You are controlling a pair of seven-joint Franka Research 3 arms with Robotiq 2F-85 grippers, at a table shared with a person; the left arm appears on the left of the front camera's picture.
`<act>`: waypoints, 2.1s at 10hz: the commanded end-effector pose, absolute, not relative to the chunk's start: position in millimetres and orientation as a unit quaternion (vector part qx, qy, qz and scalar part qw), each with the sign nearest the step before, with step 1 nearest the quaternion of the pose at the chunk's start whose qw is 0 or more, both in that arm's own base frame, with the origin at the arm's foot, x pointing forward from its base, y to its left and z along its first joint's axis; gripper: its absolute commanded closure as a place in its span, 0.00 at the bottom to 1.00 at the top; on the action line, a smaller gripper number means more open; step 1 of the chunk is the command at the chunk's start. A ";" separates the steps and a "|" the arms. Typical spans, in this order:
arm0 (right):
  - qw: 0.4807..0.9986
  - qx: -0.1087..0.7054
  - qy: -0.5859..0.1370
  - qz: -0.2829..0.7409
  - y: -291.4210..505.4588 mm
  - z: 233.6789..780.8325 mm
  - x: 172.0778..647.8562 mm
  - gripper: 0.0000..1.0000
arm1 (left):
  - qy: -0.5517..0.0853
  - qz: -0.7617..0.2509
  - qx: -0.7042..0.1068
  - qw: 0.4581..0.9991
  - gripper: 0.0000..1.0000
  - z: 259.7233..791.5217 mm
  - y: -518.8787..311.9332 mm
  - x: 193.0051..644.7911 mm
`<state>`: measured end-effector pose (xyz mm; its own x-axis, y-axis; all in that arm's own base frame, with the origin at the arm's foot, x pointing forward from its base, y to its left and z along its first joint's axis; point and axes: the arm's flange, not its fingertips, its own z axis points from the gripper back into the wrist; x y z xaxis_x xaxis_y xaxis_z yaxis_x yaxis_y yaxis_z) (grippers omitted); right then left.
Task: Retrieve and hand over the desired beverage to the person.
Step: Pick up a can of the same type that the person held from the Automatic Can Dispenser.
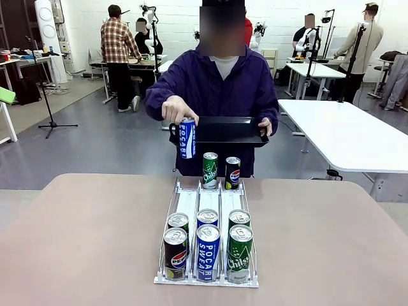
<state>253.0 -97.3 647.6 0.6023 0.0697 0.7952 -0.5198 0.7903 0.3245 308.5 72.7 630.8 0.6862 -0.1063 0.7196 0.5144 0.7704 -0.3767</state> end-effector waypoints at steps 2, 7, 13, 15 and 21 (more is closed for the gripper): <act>0.847 0.282 -0.413 0.180 -97.0 645.9 252.8 0.00 | -0.357 -0.184 -0.294 0.867 0.00 632.1 74.5 310.5; 0.847 0.282 -0.413 0.180 -97.0 645.9 252.8 0.00 | -0.357 -0.184 -0.294 0.867 0.00 632.1 74.5 310.5; 0.847 0.282 -0.413 0.180 -97.0 645.9 252.8 0.00 | -0.357 -0.184 -0.294 0.867 0.00 632.1 74.5 310.5; 0.847 0.282 -0.413 0.180 -97.0 645.9 252.8 0.00 | -0.357 -0.184 -0.294 0.867 0.00 632.1 74.5 310.5; 0.847 0.282 -0.413 0.180 -97.0 645.9 252.8 0.00 | -0.293 -0.270 -0.243 0.885 0.00 634.7 6.0 323.1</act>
<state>253.0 -97.2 647.5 0.6024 0.0703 0.7951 -0.5198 0.7905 0.3240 313.1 34.4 628.5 0.6932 -0.2113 0.6891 0.5630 0.7557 -0.3346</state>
